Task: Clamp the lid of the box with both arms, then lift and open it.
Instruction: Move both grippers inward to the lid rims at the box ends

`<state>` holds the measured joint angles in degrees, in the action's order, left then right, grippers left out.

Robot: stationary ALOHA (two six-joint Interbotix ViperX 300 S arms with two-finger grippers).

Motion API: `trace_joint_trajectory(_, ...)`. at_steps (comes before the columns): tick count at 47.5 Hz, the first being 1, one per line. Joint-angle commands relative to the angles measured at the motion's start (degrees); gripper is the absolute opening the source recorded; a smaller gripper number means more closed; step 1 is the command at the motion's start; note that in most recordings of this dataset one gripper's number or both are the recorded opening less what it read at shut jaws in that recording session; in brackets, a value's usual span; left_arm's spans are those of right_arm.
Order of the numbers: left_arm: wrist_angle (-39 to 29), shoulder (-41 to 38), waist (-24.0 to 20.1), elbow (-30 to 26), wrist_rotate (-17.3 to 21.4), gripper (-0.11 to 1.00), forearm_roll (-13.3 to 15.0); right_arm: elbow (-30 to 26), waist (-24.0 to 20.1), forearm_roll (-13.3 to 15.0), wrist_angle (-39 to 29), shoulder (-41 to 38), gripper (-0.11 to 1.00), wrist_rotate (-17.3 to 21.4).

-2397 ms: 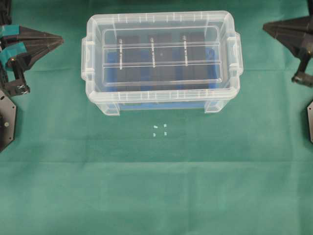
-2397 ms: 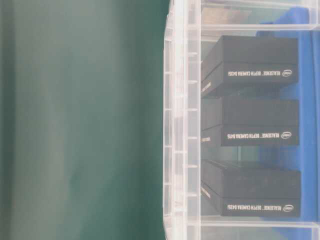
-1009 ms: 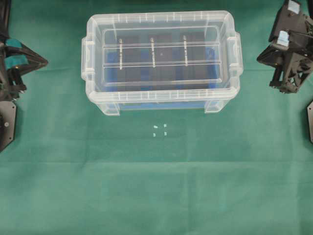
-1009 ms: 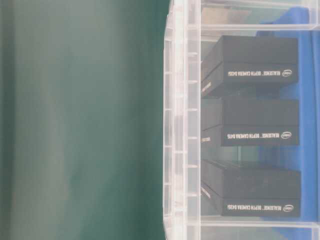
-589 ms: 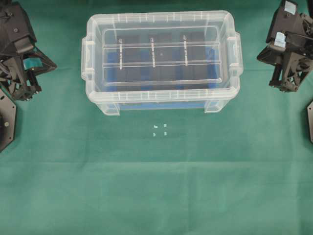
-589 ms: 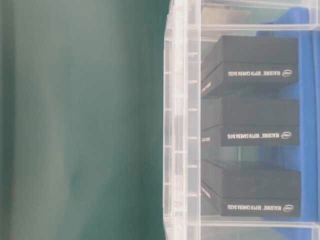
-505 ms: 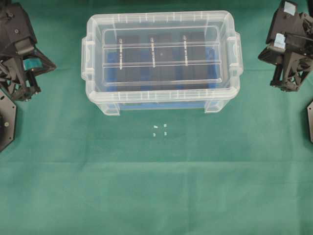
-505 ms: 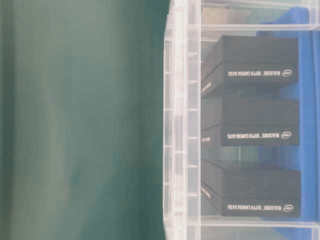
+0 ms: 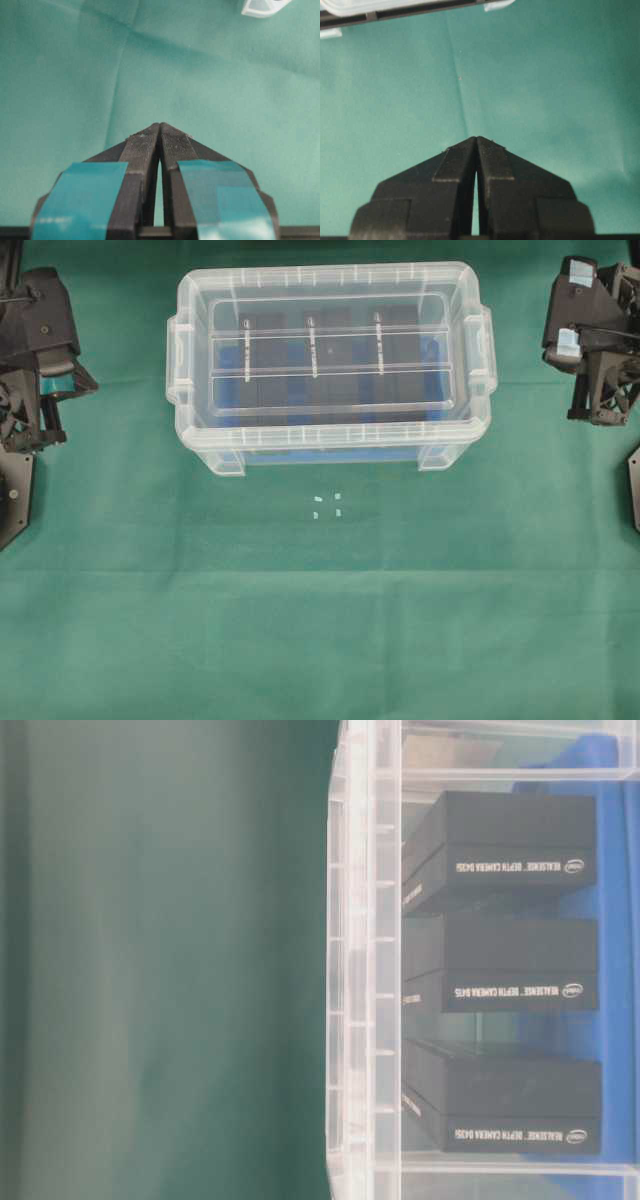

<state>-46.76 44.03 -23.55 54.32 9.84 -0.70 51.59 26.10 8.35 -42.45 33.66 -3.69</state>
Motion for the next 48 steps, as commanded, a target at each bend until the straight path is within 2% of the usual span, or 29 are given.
trace_joint_trajectory(1, 0.09, -0.18, 0.09, -1.85, 0.09, 0.01, -0.35, -1.76, 0.0, 0.0, -0.18, -0.09, 0.0, 0.0)
trace_joint_trajectory(11, 0.0, -1.41, 0.09, -2.37, 0.18, 0.01, -0.44, -2.64, 0.0, -0.62, -1.67, -0.09, 0.0, -0.09)
trace_joint_trajectory(23, 0.0, -6.5, 0.09, -4.66, 0.0, 0.01, -0.09, -3.69, -0.97, -0.88, -1.76, -1.67, 0.0, -0.18)
trace_joint_trajectory(48, 0.35, -15.03, 2.64, -10.55, 0.44, 0.01, -0.26, -7.56, -2.64, -0.79, -2.2, -6.42, 0.0, -0.53)
